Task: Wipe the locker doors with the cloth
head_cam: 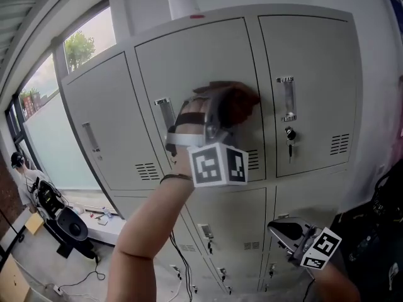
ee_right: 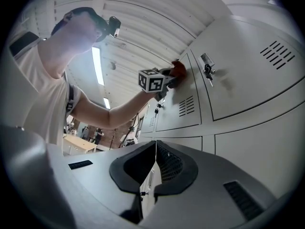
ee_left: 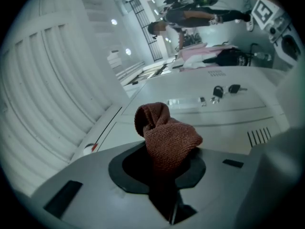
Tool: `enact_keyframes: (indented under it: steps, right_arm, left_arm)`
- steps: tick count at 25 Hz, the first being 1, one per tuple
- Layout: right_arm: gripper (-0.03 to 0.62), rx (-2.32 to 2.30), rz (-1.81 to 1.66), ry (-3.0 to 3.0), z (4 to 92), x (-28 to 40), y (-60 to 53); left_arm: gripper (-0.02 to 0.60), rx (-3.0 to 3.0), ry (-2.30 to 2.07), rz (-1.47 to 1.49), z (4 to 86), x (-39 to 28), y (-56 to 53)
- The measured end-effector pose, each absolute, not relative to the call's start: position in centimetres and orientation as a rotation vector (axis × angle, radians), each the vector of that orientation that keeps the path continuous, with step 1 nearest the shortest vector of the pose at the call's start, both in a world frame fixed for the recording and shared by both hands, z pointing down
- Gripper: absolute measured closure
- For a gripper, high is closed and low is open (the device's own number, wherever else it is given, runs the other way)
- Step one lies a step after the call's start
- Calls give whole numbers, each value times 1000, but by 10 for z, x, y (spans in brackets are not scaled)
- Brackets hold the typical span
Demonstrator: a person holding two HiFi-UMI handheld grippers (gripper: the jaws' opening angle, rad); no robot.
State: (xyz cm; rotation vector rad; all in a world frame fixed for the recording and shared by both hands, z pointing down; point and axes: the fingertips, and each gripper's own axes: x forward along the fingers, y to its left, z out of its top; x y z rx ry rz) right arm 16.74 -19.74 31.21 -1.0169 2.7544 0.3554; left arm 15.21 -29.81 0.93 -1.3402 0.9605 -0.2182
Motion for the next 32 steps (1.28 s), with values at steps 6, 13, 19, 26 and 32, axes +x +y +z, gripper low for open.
enact_keyframes:
  steps: [6, 13, 19, 26, 32]
  right_arm:
    - [576, -1052, 318, 2749, 322, 176, -191]
    - [577, -1040, 324, 2776, 320, 171, -188]
    - [577, -966, 293, 2812, 328, 148, -194]
    - [576, -880, 308, 2890, 330, 128, -197]
    - [576, -898, 321, 2914, 331, 132, -195]
  left_arm:
    - [509, -1229, 731, -264, 34, 232, -277]
    - [509, -1293, 969, -144, -20, 157, -296]
    - [509, -1368, 1274, -60, -54, 25, -327]
    - [509, -1406, 1529, 85, -64, -69, -345]
    - [509, -1293, 1354, -9, -60, 8, -332]
